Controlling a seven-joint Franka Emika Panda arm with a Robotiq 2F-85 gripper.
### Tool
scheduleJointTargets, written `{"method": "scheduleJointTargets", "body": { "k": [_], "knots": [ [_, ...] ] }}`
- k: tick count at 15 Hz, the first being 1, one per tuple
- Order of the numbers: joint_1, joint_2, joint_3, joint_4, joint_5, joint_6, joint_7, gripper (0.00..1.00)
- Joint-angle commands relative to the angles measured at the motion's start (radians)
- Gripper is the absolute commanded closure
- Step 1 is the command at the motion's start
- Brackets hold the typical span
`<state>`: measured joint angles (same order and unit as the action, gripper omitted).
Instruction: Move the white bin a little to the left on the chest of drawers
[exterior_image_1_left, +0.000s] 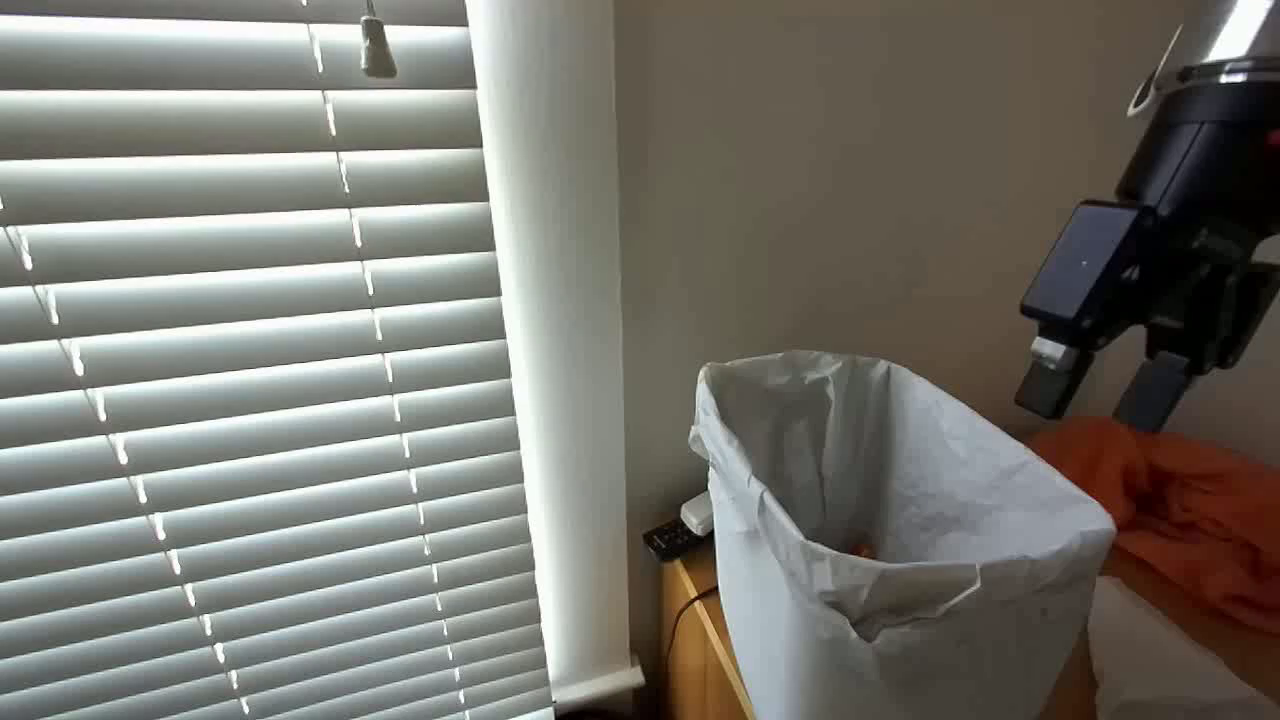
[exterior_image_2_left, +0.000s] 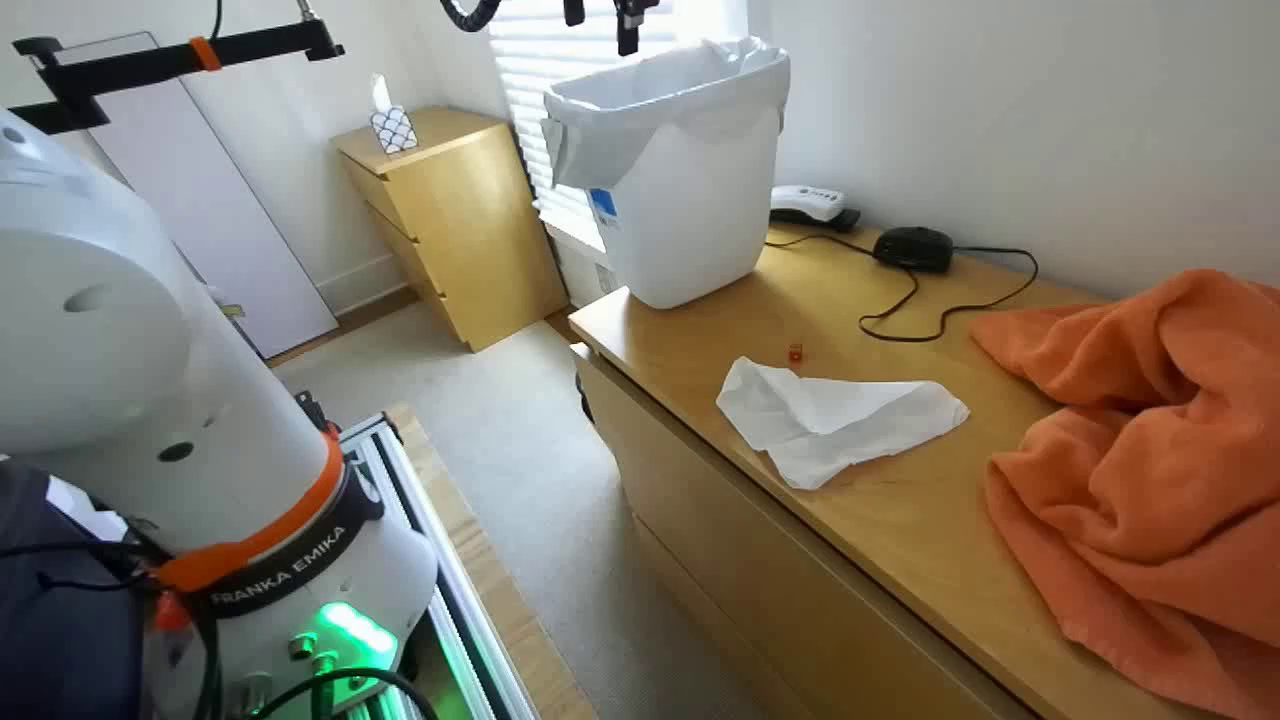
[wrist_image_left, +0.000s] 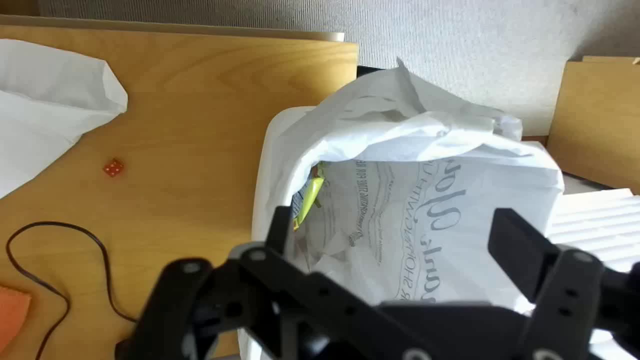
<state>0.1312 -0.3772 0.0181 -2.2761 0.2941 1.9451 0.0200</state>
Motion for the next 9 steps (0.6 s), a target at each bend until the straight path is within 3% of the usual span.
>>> {"method": "scheduleJointTargets", "body": {
  "k": [1, 7, 9],
  "knots": [
    [-0.016, 0.0, 0.013, 0.003, 0.005, -0.004, -0.004, 0.0],
    [-0.016, 0.001, 0.013, 0.003, 0.005, -0.004, -0.004, 0.0],
    [-0.052, 0.025, 0.019, 0.016, -0.039, -0.021, 0.082, 0.0]
  ]
}}
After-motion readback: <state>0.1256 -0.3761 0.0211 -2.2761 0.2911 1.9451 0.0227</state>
